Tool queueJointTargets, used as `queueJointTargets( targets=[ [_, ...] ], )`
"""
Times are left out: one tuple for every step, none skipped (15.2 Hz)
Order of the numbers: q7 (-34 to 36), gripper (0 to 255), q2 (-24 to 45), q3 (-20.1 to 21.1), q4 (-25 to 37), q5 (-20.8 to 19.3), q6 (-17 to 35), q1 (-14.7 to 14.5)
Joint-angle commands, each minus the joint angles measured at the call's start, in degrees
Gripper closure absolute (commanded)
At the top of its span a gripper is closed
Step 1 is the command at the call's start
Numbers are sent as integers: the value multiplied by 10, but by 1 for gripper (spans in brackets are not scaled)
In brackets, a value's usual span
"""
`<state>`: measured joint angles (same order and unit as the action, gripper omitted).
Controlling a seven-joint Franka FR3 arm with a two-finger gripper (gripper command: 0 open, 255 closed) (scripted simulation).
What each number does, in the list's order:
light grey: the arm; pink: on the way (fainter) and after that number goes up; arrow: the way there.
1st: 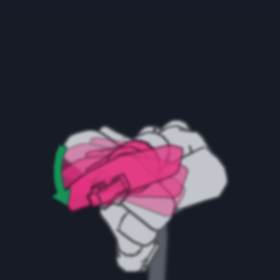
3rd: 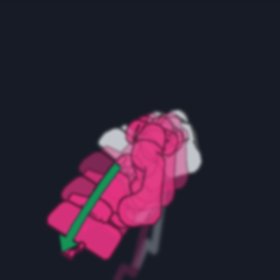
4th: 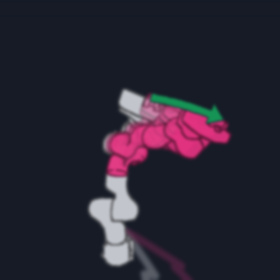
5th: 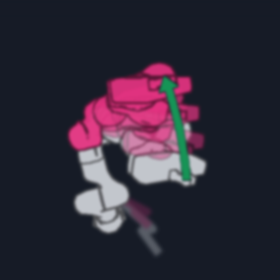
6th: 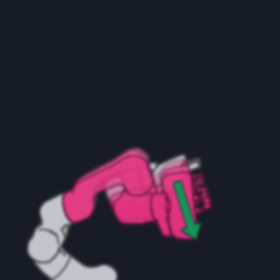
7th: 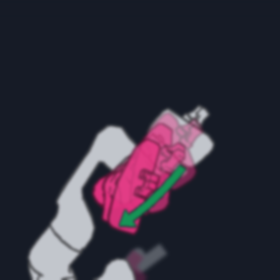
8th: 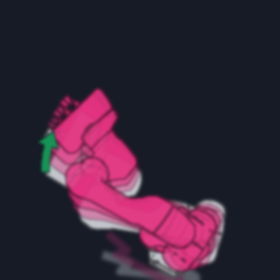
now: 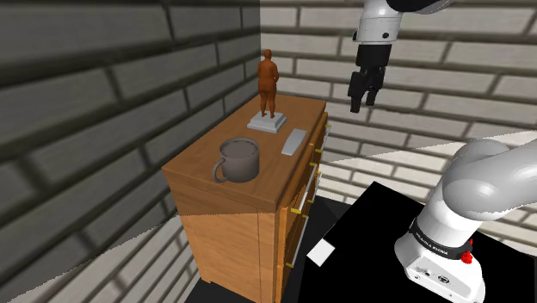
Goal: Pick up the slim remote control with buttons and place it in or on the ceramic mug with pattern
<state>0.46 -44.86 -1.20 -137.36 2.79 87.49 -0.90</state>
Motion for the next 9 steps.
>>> queueJointTargets(
  targets=[
    [0, 0, 0, 0, 0, 0, 0, 0],
    [25, 0, 13, 9, -5, 7, 20, 5],
    [50, 0, 27, 19, -8, 13, 41, 11],
    [75, 0, 42, 28, -11, 18, 61, 16],
    [100, 0, 57, 37, -13, 23, 81, 22],
    [124, 0, 74, 45, -13, 28, 101, 27],
    [149, 0, 91, 53, -13, 31, 121, 33],
    [173, 0, 109, 61, -12, 34, 141, 38],
    [197, 0, 127, 69, -10, 36, 160, 44]
  ],
)
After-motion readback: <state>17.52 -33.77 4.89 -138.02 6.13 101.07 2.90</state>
